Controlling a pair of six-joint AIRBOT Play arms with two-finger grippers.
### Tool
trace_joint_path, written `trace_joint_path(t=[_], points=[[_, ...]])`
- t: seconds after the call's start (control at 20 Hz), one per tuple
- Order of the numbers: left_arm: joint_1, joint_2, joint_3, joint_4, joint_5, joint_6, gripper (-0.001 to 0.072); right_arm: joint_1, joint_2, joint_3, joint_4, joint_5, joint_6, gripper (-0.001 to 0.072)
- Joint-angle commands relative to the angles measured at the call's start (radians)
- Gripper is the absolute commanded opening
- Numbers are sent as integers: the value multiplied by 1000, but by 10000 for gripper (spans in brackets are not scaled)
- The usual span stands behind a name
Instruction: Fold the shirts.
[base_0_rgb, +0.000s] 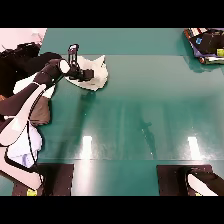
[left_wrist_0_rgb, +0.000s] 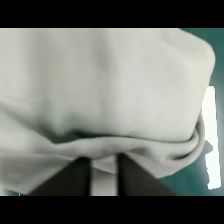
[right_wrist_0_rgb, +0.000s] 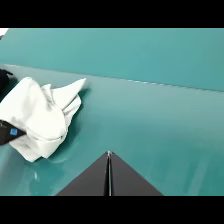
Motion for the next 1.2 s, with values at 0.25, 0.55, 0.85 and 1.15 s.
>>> trace_joint_path(t=[0.25,0.55,0.85,1.15], points=[[1,20,74,16,-17,5,22,1,5,1,1,6,1,19],[-17,390,320,196,-122,116,20,1,67,103,-12,-17,0,18],[-217,614,435,323,-304,136,20,1,7,341,-9,69,0,19],[-505,378,433,246,-505,104,23,1,-62,476,-8,256,1,19]])
